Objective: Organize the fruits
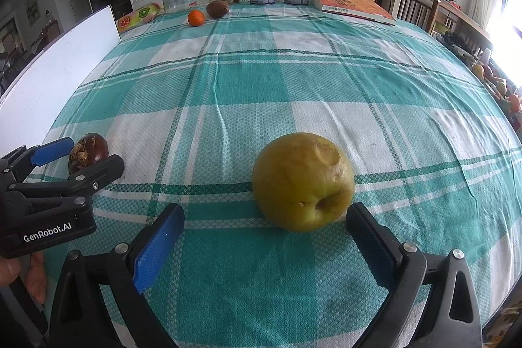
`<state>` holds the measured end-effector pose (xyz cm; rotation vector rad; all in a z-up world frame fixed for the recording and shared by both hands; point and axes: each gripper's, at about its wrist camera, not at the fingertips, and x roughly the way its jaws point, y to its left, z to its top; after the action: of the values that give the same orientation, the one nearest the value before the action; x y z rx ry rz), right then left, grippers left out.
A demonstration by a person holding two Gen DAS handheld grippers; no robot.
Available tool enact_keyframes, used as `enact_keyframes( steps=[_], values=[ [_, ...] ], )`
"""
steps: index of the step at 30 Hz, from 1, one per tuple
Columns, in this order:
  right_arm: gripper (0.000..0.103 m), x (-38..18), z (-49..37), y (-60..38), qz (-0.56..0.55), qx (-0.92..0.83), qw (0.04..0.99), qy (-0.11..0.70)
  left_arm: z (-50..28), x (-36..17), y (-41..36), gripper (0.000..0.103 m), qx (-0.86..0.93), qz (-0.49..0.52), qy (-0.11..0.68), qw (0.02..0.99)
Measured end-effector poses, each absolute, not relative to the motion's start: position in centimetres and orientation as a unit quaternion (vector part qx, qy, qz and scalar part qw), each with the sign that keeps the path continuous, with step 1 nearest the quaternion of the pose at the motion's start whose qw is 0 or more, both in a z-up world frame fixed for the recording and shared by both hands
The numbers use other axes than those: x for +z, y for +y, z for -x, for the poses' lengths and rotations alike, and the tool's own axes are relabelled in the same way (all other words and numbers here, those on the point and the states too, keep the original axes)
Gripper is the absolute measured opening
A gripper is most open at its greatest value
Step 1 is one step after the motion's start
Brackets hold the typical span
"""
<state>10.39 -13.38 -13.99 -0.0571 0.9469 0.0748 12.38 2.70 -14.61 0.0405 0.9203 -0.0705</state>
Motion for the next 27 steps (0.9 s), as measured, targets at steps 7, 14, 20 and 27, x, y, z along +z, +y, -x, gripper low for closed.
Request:
enact_keyframes(
  steps=[7, 14, 20, 27],
  values=[
    [0.100, -13.9, -10.4, -13.4, 0.028, 0.036, 0.889, 0.456, -12.4, -14.6, 2.7, 0.096, -0.034, -0.020, 0.444, 0.895],
    [0.100, -13.9, -10.4, -13.4, 0.028, 0.036, 0.889, 0.456, -12.4, -14.6, 2.7, 0.096, -0.034, -0.020, 0.444, 0.895],
    [0.100, -13.8, -10.4, -13.4, 0.027, 0.036, 0.889, 0.456, -12.3, -14.6, 2.7, 0.096, -0.034, -0.019, 0.444, 0.895],
    [0.091, -13.2, -10.1, -14.7, -0.027, 0.057, 0.897, 0.436, -12.3, -14.1, 3.1, 0.092, -0.053, -0.003, 0.452, 0.890]
  ],
)
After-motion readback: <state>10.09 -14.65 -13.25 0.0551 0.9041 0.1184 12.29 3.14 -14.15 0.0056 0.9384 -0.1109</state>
